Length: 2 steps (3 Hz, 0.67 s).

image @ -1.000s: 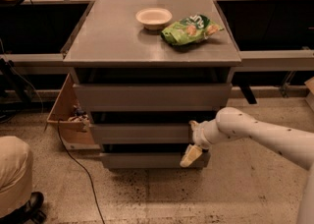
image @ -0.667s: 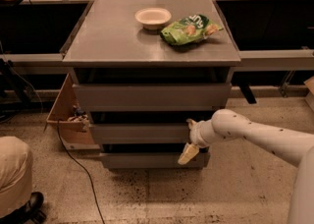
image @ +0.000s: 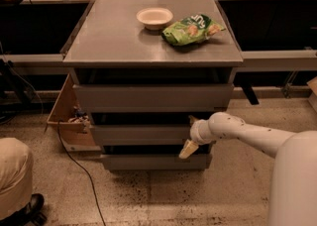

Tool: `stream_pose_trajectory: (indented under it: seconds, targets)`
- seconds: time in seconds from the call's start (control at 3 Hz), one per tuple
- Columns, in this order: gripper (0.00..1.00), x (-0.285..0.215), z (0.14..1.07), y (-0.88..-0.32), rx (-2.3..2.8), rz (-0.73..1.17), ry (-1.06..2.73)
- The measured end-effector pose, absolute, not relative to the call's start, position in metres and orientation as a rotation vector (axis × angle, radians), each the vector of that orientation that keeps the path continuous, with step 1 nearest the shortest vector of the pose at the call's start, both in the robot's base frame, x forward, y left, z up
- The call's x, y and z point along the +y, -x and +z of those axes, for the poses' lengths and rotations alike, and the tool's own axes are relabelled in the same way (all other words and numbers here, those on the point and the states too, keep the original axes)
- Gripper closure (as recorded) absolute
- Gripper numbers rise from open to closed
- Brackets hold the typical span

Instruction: Open middle drawer

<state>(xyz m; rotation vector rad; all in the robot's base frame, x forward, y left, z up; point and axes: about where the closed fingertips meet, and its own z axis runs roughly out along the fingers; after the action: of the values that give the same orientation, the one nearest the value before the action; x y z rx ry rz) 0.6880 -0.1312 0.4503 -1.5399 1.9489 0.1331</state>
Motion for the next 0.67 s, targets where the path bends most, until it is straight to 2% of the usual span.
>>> stream_pose_trajectory:
  seconds: [0.67]
  targets:
    - [0.0,-0.133,0.428,-0.721,1.954,0.082,1.526]
